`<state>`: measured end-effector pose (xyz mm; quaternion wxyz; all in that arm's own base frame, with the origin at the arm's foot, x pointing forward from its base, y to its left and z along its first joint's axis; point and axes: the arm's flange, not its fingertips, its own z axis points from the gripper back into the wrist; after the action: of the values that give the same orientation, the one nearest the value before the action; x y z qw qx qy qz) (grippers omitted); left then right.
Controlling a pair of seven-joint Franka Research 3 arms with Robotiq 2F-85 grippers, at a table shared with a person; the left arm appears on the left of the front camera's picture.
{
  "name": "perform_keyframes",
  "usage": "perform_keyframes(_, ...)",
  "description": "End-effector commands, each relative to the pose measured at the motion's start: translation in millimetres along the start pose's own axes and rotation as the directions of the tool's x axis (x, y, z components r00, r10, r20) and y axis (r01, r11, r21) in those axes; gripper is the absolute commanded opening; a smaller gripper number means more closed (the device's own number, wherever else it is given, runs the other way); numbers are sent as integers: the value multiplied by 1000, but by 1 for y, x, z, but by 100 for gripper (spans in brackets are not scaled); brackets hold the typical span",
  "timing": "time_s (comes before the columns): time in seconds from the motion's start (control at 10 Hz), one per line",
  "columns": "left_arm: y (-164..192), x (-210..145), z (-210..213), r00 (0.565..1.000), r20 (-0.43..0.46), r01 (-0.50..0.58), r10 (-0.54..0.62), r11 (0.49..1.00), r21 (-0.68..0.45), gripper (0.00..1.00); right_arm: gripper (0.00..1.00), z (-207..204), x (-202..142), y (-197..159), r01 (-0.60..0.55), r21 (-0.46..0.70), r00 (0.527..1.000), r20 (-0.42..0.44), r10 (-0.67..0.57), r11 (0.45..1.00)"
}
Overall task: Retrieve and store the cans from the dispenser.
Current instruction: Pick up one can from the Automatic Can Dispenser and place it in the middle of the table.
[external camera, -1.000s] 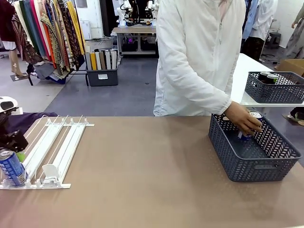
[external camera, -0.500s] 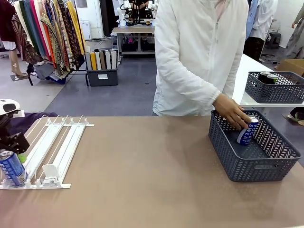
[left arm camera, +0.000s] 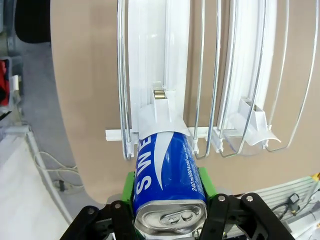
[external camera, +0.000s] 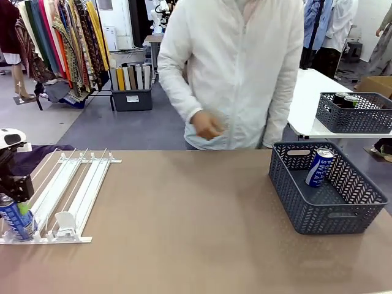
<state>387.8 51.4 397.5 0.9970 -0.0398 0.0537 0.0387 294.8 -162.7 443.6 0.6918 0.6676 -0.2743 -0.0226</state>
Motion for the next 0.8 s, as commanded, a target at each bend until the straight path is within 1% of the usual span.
perform_keyframes(0.0, 1, 0, 4, 1000, 0, -9, 9, 1000, 2, 0, 100, -1, 3, 4, -2, 12, 1000, 6, 2, 1000)
perform_keyframes(0.2, -1, -9, 18, 999, 34, -7, 6, 1000, 7, 0, 100, -1, 3, 4, -2, 12, 1000, 6, 2, 1000)
perform_keyframes(0.4, -6, -43, 70, 992, 130, -4, 1, 1000, 25, 0, 100, -1, 3, 4, -2, 12, 1000, 6, 2, 1000)
perform_keyframes(0.5, -11, -69, 108, 987, 155, 33, -40, 998, 49, 0, 100, -1, 3, 4, -2, 12, 1000, 6, 2, 1000)
perform_keyframes(0.7, -19, -106, 165, 971, 221, 77, -90, 995, 63, 0, 100, -1, 3, 4, -2, 12, 1000, 6, 2, 1000)
